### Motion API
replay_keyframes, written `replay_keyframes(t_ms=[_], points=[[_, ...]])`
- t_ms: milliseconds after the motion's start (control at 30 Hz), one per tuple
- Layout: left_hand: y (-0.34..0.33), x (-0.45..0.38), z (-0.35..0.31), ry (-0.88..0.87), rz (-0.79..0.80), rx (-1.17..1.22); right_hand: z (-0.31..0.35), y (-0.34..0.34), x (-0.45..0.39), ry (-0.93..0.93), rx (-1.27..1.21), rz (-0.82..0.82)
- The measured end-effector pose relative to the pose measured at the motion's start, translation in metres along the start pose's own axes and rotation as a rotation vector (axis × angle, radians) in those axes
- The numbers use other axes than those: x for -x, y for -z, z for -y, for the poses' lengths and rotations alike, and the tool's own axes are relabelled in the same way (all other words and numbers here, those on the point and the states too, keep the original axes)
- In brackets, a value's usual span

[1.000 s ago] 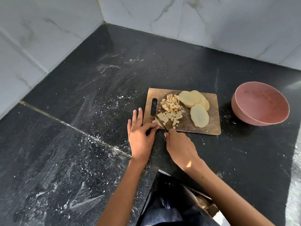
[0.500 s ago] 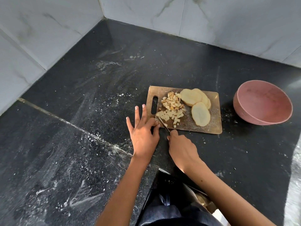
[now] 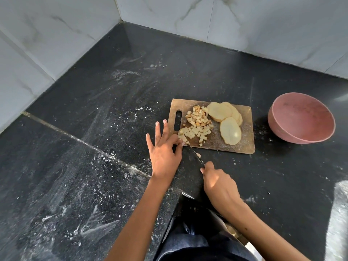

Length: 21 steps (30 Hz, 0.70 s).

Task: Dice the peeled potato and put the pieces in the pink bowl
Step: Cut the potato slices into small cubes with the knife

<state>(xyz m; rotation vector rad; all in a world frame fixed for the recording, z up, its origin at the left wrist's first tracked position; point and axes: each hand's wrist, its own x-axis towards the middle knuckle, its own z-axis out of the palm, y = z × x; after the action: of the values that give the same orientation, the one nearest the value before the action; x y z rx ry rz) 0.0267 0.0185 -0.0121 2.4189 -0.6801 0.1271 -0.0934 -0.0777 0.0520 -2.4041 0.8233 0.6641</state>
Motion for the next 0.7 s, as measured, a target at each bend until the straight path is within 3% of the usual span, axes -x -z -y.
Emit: replay_keyframes(t_ms=[167,300,700], points=[[0.002,-0.001,-0.002,0.009,0.037,0.020,-0.002,0.013,-0.012,0.016,-0.001,-0.043],[0.009,0.000,0.000,-0.005,-0.040,0.111,-0.003,0.016,-0.009,0.057,-0.002,-0.093],[0.006,-0.006,0.006,0.190,-0.096,0.157,0.032,0.008,-0.021,0.154,0.005,-0.146]])
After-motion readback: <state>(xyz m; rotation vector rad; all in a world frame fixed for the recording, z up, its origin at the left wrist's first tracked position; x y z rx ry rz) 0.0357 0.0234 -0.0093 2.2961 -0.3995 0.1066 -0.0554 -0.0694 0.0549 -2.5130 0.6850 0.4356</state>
